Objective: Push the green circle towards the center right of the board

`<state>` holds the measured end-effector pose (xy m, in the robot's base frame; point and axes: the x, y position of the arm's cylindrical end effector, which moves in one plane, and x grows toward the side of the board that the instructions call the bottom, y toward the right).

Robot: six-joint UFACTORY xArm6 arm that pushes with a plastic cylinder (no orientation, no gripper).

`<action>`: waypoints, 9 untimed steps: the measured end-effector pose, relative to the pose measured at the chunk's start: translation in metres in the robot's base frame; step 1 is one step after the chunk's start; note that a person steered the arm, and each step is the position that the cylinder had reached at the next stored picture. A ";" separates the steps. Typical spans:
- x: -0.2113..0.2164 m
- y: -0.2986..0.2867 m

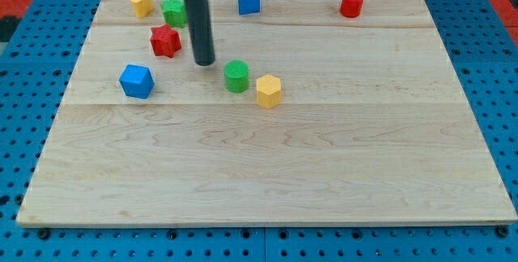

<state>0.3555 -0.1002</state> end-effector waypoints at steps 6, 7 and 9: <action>0.059 0.147; 0.059 0.239; 0.092 0.219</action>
<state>0.4470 0.1187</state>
